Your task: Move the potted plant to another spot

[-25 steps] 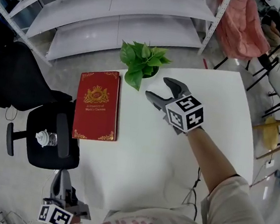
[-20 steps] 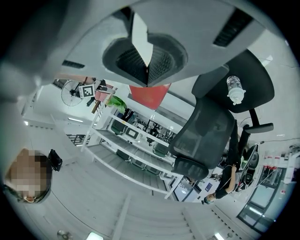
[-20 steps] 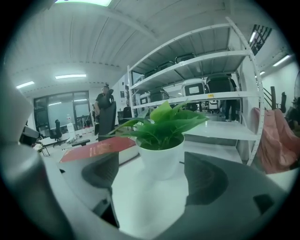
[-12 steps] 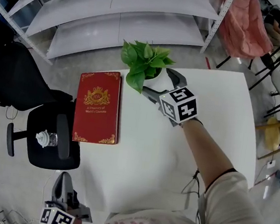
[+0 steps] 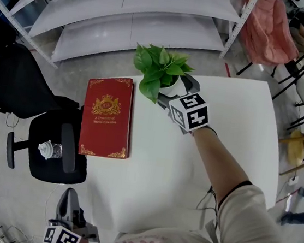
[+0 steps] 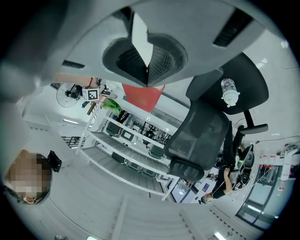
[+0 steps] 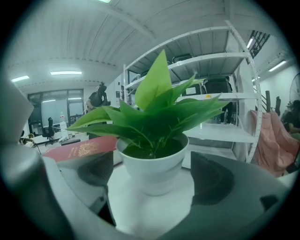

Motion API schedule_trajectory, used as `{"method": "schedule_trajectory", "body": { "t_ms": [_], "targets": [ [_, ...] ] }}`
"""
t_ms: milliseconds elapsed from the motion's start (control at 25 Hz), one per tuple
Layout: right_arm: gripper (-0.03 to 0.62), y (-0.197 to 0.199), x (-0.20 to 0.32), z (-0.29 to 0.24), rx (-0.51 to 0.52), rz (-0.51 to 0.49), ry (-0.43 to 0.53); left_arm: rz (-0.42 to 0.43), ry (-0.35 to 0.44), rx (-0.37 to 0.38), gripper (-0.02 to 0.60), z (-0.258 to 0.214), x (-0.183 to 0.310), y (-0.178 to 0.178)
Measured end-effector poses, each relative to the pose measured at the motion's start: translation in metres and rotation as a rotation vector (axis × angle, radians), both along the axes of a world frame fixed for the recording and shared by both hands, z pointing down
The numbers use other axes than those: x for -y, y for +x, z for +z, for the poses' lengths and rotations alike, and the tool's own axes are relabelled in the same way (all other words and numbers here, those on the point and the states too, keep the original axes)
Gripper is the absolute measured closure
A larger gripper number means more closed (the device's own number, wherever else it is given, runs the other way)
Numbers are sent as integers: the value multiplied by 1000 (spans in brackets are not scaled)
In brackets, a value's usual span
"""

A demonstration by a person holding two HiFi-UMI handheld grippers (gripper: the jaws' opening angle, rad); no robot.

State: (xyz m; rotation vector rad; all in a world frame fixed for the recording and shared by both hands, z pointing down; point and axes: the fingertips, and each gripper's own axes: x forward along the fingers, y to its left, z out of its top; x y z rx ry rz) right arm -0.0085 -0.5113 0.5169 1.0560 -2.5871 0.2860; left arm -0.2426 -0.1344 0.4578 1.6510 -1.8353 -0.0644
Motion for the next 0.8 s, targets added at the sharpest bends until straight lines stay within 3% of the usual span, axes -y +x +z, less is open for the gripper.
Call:
{"method": "schedule_trajectory", "body": {
  "t_ms": [800],
  "targets": [
    [82,-12,16,1,5,26,30,-2,-18,5,578,7,-3,2]
  ]
}}
